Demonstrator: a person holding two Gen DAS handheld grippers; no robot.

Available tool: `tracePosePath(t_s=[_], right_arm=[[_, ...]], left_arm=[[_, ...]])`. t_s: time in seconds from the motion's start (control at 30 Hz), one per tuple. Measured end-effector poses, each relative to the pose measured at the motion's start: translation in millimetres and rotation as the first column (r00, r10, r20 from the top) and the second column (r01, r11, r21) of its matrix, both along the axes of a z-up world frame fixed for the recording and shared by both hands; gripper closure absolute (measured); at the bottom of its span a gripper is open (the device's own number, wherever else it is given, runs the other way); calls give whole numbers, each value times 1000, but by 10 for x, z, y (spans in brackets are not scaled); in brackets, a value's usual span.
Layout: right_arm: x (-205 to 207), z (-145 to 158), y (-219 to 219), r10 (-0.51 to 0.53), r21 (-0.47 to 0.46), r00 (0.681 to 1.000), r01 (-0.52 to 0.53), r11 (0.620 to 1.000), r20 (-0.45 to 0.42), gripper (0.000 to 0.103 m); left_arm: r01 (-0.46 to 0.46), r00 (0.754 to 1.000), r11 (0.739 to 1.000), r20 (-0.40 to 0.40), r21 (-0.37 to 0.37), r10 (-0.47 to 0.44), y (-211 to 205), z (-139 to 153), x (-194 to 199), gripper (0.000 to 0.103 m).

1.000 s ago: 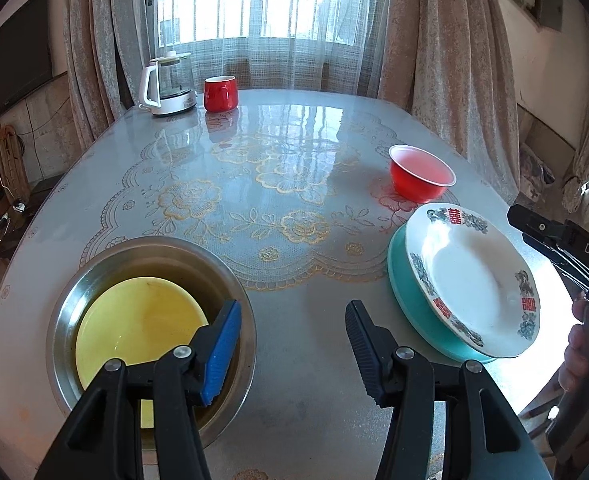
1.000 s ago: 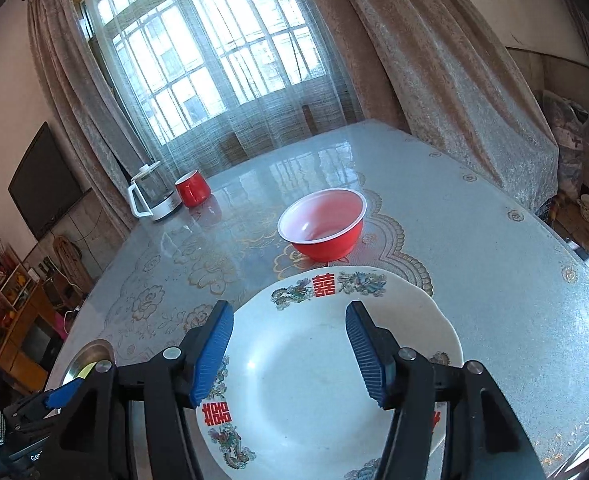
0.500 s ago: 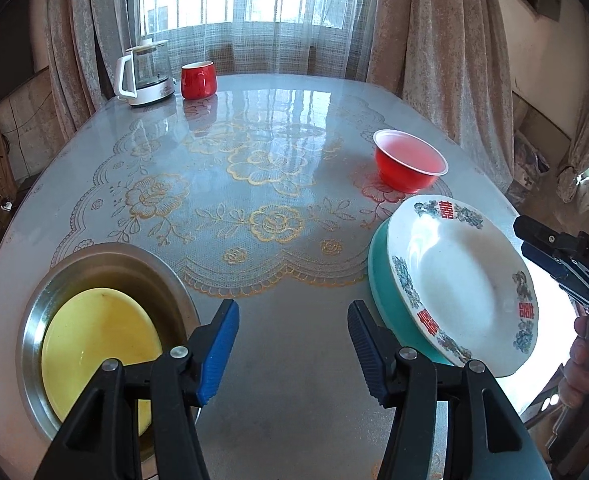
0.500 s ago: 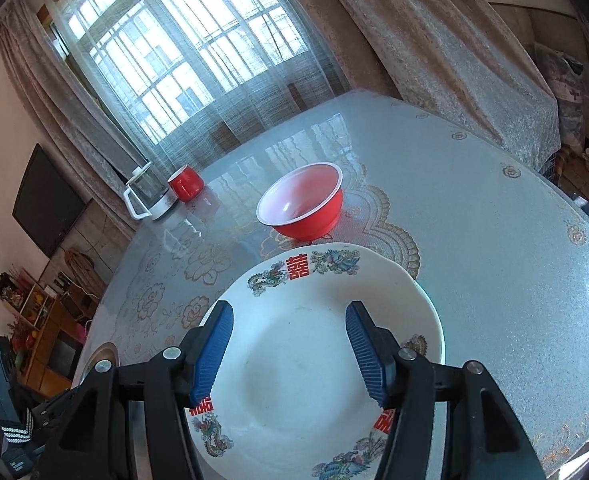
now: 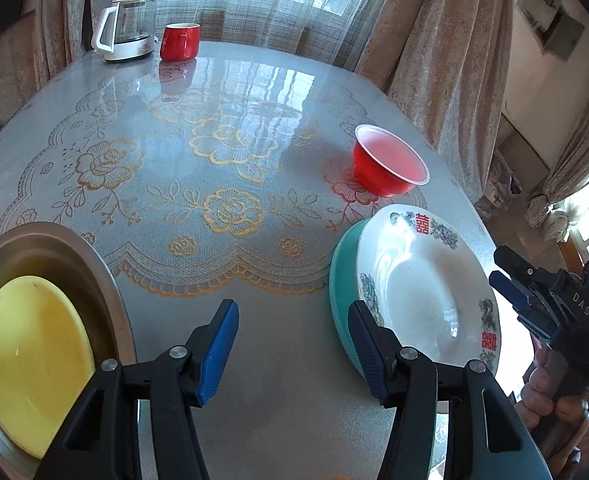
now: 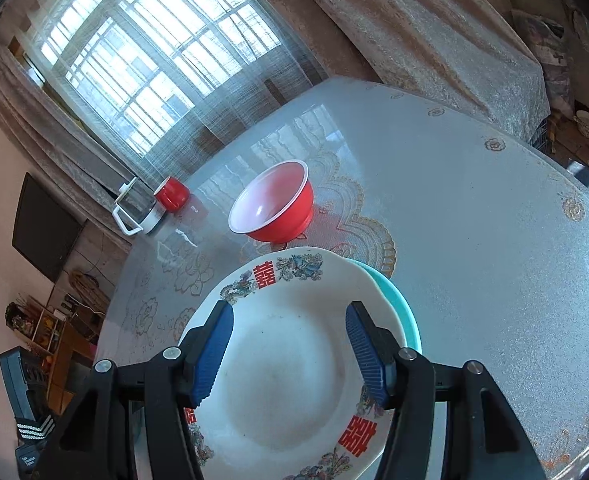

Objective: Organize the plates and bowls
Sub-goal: 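Move the right tool over the plate stack to the red bowl rim, then close the right gripper on the red bowl rim and lift it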

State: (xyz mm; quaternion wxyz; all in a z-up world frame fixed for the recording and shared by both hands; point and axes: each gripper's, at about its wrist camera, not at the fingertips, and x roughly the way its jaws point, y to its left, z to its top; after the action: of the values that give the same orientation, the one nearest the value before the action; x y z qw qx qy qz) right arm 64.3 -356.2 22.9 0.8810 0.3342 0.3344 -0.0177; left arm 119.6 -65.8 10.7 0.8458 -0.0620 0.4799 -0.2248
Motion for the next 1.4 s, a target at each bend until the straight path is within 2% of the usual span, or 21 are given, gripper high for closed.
tracePosePath(t_s=[0.03,0.23,0.3,0.4,0.53,0.67,0.8,0.87,0.93,1.03,1.13,1.2,1.23,1.27,1.3,1.33,1.37,1.4], right_arm=[[12,7,-5,5,2,1000,-5,1000,5,43],[157,104,-59,20,-13,999,-20,1000,31,60],[244,115,-90,31,-5,999,-31,999,22,62],[387,115,-129,64,17,998,-64,998,8,62],[572,103,-189,79,37,997,-78,996,-8,62],[744,133,-252,79,23,997,-78,997,-20,65],[937,137,-359,73,16,996,-73,997,-51,66],[1055,99,-448,67,25,995,-66,998,-73,67],[1180,42,-534,61,41,993,-57,998,-100,68],[1365,-10,-643,50,49,991,-44,998,-122,68],[1536,-30,-687,47,47,988,-40,998,-150,68],[1626,-77,-694,42,78,983,-29,997,-177,68],[1666,-111,-680,41,92,979,-23,996,-202,68],[1703,-141,-658,41,100,973,-19,995,-226,68],[1735,-158,-628,39,89,970,-18,996,-240,74],[1765,-168,-581,35,53,964,-21,998,-265,80],[1794,-188,-528,36,24,954,-30,999,-296,88],[1796,-202,-483,45,25,954,-39,999,-298,91]], left_arm=[[0,1000,1000,3,-9,0,-7,24,25,45],[4,997,999,80,-39,0,-128,226,217,45],[8,997,999,81,-45,-4,-201,264,305,44],[-3,999,999,46,-53,5,-305,265,495,43],[-21,999,998,-42,-63,19,-450,179,766,45],[-12,1000,999,-26,-45,10,-638,197,961,45],[19,996,997,-83,-75,-25,-813,189,1256,45],[48,994,997,-95,-67,-55,-913,168,1410,49],[88,993,996,-76,-26,-90,-1028,149,1567,49],[179,978,984,-106,8,-178,-1223,63,1827,52],[233,965,972,-122,-20,-233,-1333,-5,2007,52],[238,952,970,-184,-48,-243,-1371,-91,2085,53],[243,943,969,-222,-50,-248,-1392,-151,2106,55],[254,933,966,-251,-54,-259,-1432,-189,2119,61],[280,923,958,-257,-63,-287,-1496,-201,2120,67],[315,917,947,-237,-59,-320,-1557,-193,2096,80],[335,919,941,-205,-43,-337,-1596,-174,2056,87],[331,927,943,-179,-22,-329,-1601,-153,2011,87]])
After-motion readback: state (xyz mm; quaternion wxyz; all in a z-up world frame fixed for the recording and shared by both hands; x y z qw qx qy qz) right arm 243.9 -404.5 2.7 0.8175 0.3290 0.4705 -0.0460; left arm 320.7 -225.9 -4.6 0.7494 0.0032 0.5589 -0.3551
